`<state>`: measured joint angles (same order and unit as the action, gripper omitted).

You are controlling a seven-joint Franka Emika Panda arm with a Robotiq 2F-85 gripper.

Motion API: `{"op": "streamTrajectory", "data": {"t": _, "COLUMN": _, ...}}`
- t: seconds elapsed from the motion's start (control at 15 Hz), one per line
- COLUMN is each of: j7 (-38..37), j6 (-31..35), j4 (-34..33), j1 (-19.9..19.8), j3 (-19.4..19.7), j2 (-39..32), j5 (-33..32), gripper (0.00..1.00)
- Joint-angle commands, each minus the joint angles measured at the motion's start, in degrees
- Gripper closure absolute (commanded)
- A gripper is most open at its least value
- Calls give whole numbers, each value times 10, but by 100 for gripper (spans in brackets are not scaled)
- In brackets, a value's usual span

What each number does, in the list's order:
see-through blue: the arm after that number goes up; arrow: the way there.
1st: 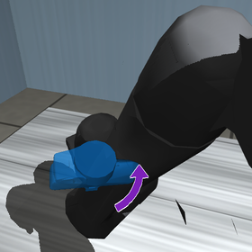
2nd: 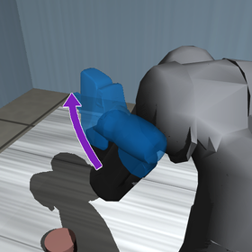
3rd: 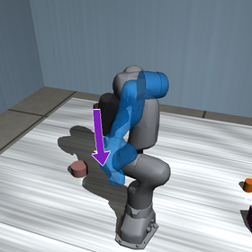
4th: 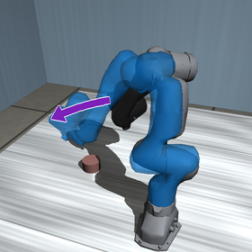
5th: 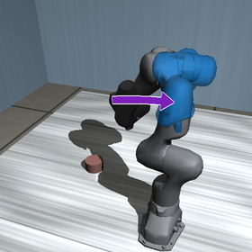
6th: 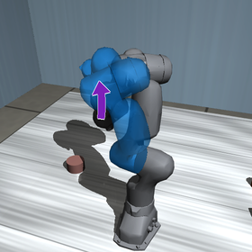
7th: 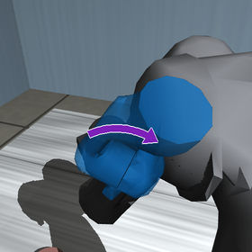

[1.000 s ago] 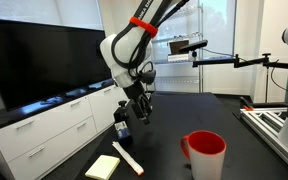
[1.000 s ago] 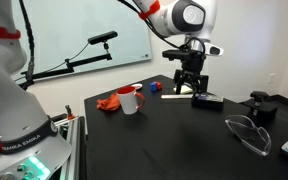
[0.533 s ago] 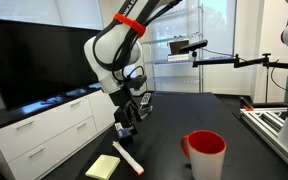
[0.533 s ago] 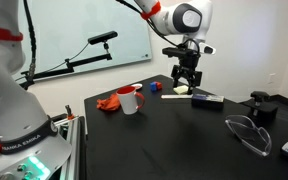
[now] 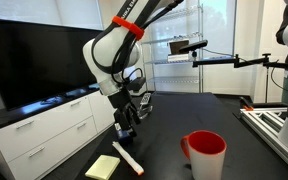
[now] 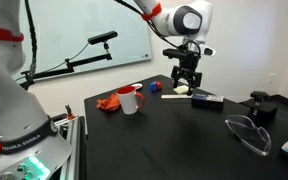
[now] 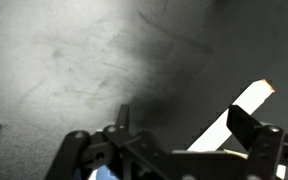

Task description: Put the orange block on the blue block

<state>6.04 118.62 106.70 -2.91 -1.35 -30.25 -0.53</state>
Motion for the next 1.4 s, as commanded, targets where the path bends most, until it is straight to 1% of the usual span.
{"op": "streamTrajectory", "data": {"t": 0.0, "j7": 9, "j6": 4, "j4": -24, "j1": 23, "j3": -7, "j2": -8, "j5": -14, "gripper": 0}}
{"op": "streamTrajectory", "data": {"t": 0.27, "j7": 7, "j6": 36, "j4": -9, "j1": 62, "j3": -22, "j2": 4, "j5": -32, "gripper": 0}}
{"op": "streamTrajectory", "data": {"t": 0.53, "j7": 16, "j6": 47, "j4": 7, "j1": 83, "j3": -36, "j2": 16, "j5": -33, "gripper": 0}}
{"op": "streamTrajectory", "data": {"t": 0.8, "j7": 14, "j6": 40, "j4": 13, "j1": 92, "j3": -42, "j2": 23, "j5": -34, "gripper": 0}}
{"op": "streamTrajectory", "data": {"t": 0.87, "j7": 2, "j6": 41, "j4": -6, "j1": 91, "j3": -41, "j2": -2, "j5": -25, "gripper": 0}}
{"op": "streamTrajectory", "data": {"t": 1.07, "j7": 2, "j6": 41, "j4": -3, "j1": 93, "j3": -42, "j2": 1, "j5": -27, "gripper": 0}}
{"op": "streamTrajectory", "data": {"t": 1.13, "j7": 5, "j6": 41, "j4": -8, "j1": 88, "j3": -37, "j2": -5, "j5": -31, "gripper": 0}}
{"op": "streamTrajectory", "data": {"t": 1.2, "j7": 24, "j6": 44, "j4": -10, "j1": 80, "j3": -36, "j2": -9, "j5": -32, "gripper": 0}}
{"op": "streamTrajectory", "data": {"t": 1.27, "j7": 25, "j6": 54, "j4": -11, "j1": 79, "j3": -31, "j2": -15, "j5": -38, "gripper": 0}}
{"op": "streamTrajectory", "data": {"t": 1.33, "j7": 34, "j6": 72, "j4": -6, "j1": 78, "j3": -30, "j2": -16, "j5": -45, "gripper": 0}}
